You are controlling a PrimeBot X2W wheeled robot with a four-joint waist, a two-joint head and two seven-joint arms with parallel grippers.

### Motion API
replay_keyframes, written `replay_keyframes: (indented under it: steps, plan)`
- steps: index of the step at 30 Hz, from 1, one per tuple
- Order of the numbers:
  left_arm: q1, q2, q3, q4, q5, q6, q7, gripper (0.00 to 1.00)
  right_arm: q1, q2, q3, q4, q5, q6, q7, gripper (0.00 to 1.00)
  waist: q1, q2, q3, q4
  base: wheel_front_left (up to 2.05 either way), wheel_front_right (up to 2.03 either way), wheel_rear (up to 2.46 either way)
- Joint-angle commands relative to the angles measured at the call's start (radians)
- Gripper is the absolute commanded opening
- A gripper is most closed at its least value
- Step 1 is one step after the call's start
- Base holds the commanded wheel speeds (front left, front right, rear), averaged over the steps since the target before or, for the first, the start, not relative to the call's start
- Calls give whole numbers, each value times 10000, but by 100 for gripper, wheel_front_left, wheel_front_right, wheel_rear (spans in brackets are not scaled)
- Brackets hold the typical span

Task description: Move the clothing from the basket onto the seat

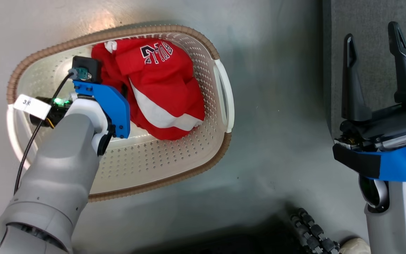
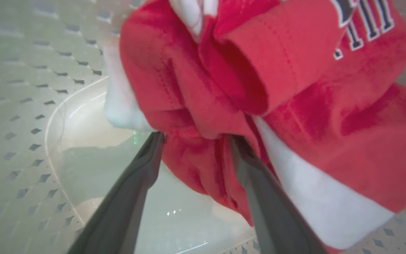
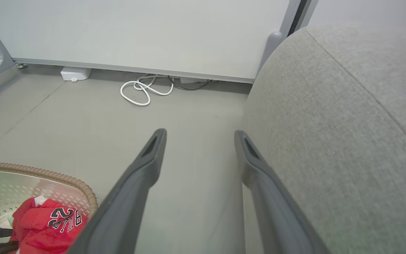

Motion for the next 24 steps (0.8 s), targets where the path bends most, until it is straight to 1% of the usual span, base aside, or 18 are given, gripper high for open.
replay_keyframes:
  steps: [1, 10, 16, 17, 18, 19, 24]
  plan:
    - [-227, 7, 23, 11, -42, -53, 48, 100, 51, 47, -13, -56, -59, 3, -6, 100, -1, 1, 137, -65, 0, 0, 0]
    - [-425, -220, 161, 26, -313, -29, 180, 100, 511, 103, -66, -241, -191, 1, -6, 100, -1, 1, 328, -58, 0, 0, 0]
    - [-384, -326, -77, 29, -199, 29, 289, 100, 734, 123, -42, -371, -240, 1, -6, 100, -1, 1, 358, -48, 0, 0, 0]
    - [-394, -338, -151, 29, -130, -21, 244, 67, 743, 128, -34, -387, -240, 1, -6, 100, -1, 1, 365, -52, 0, 0, 0]
    - [-418, -362, -154, 25, -142, -49, 84, 15, 746, 130, -36, -395, -241, 1, -6, 100, -1, 1, 370, -50, 0, 0, 0]
    - [-424, -379, -163, 25, -156, -64, 34, 0, 752, 134, -37, -401, -238, 1, -5, 100, -1, 1, 370, -47, 0, 0, 0]
    - [-513, -393, -222, 28, -117, -60, -339, 0, 677, 145, -67, -391, -232, 1, -5, 100, -1, 1, 380, 6, 0, 0, 0]
